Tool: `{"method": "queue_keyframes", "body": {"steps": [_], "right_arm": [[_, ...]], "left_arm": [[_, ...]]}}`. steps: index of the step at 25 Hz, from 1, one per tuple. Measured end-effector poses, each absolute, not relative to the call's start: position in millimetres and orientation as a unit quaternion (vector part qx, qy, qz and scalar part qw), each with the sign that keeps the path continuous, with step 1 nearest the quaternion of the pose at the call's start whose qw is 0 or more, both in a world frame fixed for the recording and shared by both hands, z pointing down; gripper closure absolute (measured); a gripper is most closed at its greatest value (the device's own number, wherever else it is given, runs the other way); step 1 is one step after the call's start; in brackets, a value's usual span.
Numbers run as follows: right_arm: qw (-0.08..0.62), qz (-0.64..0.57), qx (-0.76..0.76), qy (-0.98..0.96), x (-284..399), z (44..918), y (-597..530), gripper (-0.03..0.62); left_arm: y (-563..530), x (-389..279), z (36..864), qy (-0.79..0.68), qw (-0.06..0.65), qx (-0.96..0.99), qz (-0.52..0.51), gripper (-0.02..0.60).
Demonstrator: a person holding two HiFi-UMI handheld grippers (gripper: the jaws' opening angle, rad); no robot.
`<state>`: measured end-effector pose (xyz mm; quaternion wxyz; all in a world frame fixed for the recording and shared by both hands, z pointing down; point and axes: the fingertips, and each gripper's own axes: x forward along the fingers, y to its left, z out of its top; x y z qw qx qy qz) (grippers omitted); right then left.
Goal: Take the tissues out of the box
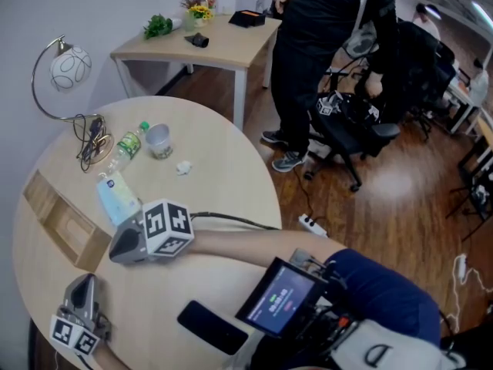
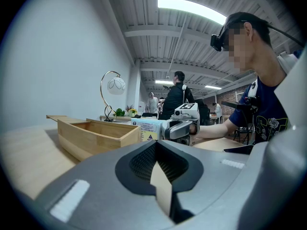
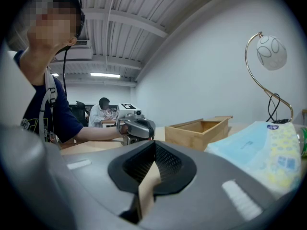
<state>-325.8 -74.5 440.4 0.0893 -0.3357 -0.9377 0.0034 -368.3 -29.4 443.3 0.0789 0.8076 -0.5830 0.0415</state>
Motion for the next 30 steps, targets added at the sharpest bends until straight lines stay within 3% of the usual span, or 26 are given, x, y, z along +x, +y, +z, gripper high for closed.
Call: {"method": "queue_keyframes", "body": {"steps": [30], "right_arm": [[0.092,0.003,-0.335,-0.938,-326.5,441.0,-74.3,0.588]], "left_arm": [[-27.9,-367.6,443.4,-0.579,0.078,0.81,0.042,0.577]]}}
